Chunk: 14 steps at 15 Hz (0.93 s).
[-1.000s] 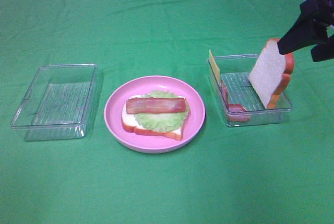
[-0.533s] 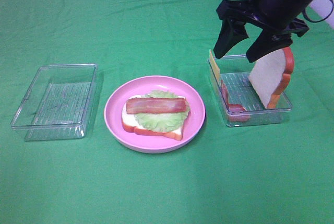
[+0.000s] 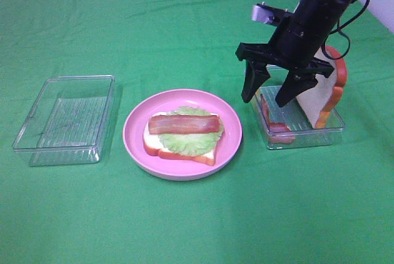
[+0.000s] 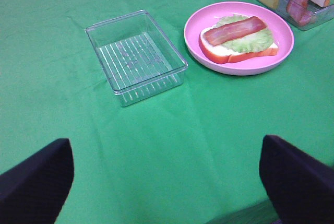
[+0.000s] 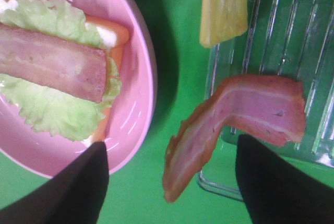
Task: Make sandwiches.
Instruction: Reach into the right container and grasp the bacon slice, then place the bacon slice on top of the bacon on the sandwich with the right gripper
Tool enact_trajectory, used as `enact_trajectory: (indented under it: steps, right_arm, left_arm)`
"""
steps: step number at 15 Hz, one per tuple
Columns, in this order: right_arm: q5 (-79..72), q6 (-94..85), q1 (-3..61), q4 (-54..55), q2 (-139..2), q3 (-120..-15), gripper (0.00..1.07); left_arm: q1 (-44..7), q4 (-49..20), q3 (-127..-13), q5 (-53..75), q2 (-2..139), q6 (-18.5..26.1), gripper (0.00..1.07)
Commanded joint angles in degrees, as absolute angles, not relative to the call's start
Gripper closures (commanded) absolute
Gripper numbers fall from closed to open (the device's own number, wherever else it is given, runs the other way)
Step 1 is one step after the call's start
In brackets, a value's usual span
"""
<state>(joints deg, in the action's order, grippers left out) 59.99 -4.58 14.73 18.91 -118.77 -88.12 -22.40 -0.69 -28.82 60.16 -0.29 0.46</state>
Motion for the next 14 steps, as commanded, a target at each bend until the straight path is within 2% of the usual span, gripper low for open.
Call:
enact_trajectory:
  steps: [1,2,5,6,14]
  right_arm:
    - [60.16,-4.01,14.73,18.85,-120.78,-88.35,0.54]
    - [60.16,-3.78,14.73,18.74,-120.95,-88.35,0.60]
    - [60.56,-2.92,14.73,18.51,-120.95,-88.35,1.01]
    - [60.79,-2.92,14.73,18.56,-120.95,-88.35,1.07]
    - [64.92,-5.16,14.73,19.02,-109.38,-88.35,1.07]
  left_arm:
    - [-22.52,-1.09,-28.71,59.47,-0.80,0.34,0.15]
    - [-22.52,-1.09,-28.71,59.47,-0.80,0.34,0.15]
    - [-22.52,-1.09,-28.71,59.47,-0.80,0.34,0.15]
    - [-22.52,-1.09,-28.71,59.47,-0.80,0.34,0.15]
    - [-22.52,-1.09,-28.71,59.47,-0.80,0.34,0.15]
